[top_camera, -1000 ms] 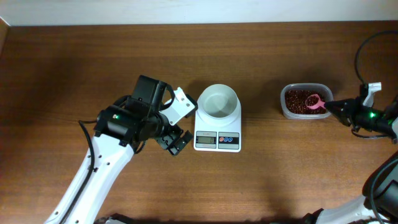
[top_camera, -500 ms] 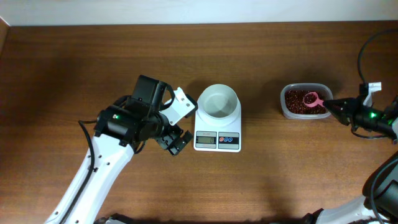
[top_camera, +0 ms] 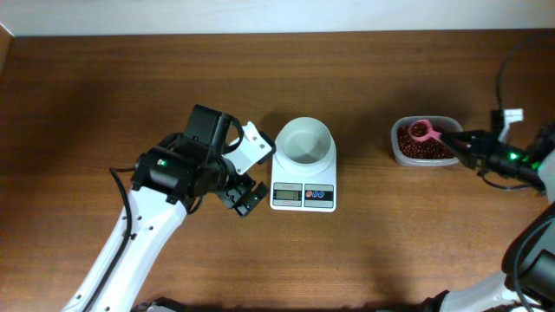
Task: Scoop and weigh 50g on scale
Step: 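Carry the filled scoop left over the white bowl on the scale, then tilt the scoop to pour beans into the bowl, right gripper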
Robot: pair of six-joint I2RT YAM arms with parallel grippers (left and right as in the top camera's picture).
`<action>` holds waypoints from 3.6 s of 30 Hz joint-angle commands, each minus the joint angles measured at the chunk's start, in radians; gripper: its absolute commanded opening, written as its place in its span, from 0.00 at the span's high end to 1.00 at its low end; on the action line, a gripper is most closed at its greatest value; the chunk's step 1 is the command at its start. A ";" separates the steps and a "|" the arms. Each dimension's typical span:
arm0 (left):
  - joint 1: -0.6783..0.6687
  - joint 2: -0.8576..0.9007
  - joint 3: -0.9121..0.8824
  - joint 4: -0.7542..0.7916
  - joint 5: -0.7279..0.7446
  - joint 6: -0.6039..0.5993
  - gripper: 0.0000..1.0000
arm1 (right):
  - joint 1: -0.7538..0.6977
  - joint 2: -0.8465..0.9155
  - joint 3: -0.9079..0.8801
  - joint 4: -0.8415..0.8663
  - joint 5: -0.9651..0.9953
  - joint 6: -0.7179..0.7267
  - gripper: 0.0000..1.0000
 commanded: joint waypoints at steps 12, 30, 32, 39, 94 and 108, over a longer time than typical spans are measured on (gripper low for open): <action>-0.002 -0.019 -0.008 0.002 0.015 -0.009 0.01 | 0.321 0.008 0.000 0.057 -0.043 0.101 0.96; -0.002 -0.019 -0.008 0.002 0.015 -0.009 0.01 | 0.590 0.008 0.000 0.354 0.111 0.303 0.96; -0.002 -0.019 -0.008 0.002 0.015 -0.009 0.01 | 0.603 0.008 0.000 0.386 0.150 0.267 0.96; -0.002 -0.019 -0.008 0.002 0.015 -0.009 0.01 | 0.643 0.007 0.002 0.397 0.176 0.035 0.96; -0.002 -0.019 -0.008 0.002 0.015 -0.009 0.01 | 0.755 -0.188 0.019 0.332 0.655 -0.072 0.96; -0.002 -0.019 -0.008 0.002 0.015 -0.009 0.01 | 0.829 -0.226 0.026 0.319 0.691 -0.174 0.96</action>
